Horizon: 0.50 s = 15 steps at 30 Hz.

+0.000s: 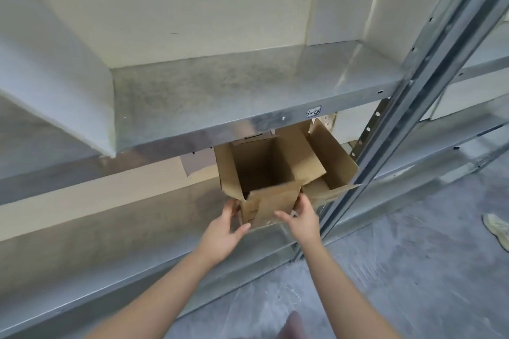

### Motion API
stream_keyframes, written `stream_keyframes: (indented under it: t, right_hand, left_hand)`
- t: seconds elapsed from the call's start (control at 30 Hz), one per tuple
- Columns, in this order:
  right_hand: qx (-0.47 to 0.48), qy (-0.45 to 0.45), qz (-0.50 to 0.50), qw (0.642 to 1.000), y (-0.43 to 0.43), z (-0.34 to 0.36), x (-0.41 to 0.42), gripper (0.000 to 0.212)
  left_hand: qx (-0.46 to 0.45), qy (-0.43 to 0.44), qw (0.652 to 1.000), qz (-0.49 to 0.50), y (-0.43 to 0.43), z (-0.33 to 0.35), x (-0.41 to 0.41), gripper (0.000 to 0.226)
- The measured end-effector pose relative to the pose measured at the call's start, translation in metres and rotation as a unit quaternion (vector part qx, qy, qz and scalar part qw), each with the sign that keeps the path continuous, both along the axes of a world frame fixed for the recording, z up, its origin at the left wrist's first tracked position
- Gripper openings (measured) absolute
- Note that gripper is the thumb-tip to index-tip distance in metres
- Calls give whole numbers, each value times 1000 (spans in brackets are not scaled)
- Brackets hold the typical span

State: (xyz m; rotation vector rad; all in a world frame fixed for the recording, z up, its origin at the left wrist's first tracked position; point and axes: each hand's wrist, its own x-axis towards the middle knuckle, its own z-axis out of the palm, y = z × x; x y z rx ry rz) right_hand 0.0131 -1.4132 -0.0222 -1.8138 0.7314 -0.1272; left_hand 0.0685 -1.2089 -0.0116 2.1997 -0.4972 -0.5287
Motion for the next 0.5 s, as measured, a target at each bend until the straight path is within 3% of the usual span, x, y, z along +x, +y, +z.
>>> stream_keyframes:
  t: [0.13, 0.23, 0.4, 0.5]
  right_hand:
    - [-23, 42, -45, 998, 5, -8, 2, 73]
    - [-27, 67, -57, 996, 8, -4, -4, 79]
    - [-134, 60, -19, 989, 29, 10, -39, 81]
    - [-252, 47, 35, 966, 52, 24, -59, 69]
  left_hand:
    - [33, -3, 999, -29, -1, -4, 5, 74]
    - [108, -69, 990, -66, 8, -1, 7, 69]
    - [269, -225, 926, -143, 40, 10, 3, 66]
    - [307, -284, 894, -159, 62, 20, -11, 70]
